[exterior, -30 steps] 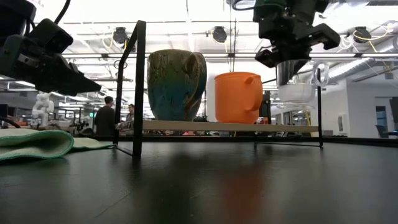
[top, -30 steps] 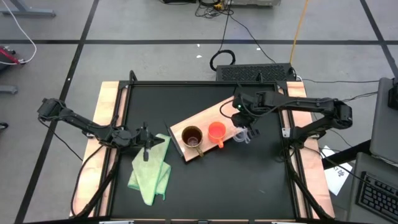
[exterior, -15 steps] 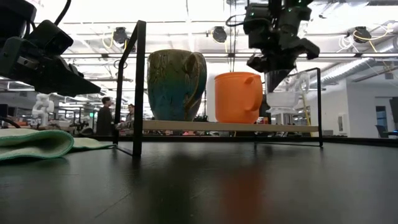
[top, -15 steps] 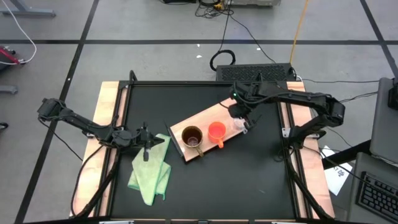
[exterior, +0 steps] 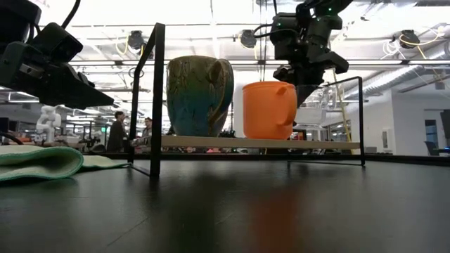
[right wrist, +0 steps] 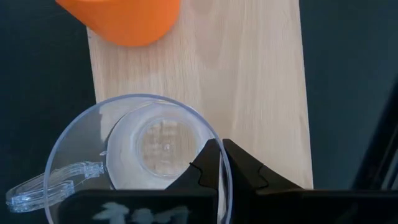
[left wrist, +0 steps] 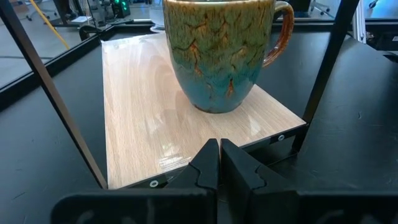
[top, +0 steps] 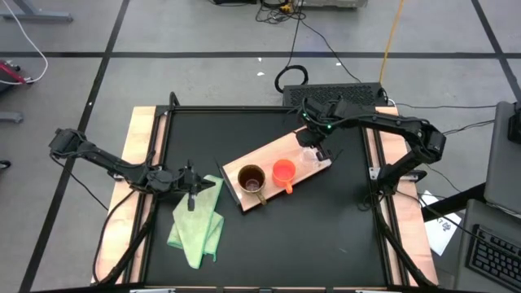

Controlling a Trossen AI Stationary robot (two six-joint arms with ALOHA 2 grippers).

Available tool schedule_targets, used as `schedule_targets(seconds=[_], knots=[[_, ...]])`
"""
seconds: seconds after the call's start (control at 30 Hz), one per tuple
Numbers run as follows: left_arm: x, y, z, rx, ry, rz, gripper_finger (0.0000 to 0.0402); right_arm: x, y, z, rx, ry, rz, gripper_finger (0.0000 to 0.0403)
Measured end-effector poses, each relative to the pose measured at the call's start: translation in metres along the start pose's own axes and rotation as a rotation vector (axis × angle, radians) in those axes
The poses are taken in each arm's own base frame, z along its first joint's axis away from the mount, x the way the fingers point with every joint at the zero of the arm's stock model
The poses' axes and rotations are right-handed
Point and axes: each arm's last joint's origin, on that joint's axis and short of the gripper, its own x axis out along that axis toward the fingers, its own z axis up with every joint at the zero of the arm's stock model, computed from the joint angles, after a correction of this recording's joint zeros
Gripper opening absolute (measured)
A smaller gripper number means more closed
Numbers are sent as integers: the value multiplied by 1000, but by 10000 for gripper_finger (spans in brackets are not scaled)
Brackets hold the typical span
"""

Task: Stack small to large cups/mugs on shelf
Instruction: Put the transparent mug on the shelf

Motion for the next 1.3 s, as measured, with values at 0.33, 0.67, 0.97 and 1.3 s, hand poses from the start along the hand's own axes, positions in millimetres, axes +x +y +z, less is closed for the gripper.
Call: schedule_targets(seconds=[0.33,0.67,0.97,1.3], knots=[[0,0,0,1,0,0,19,0,0,0,10,-20,20,0],[0,0,0,0,0,0,19,0,2,1,34,-68,69,0],[0,0,0,0,-1,0,19,1,1,3,52,-9,-13,0],[0,0,0,0,0,-1,19,3,3,3,62,-8,-7,0]])
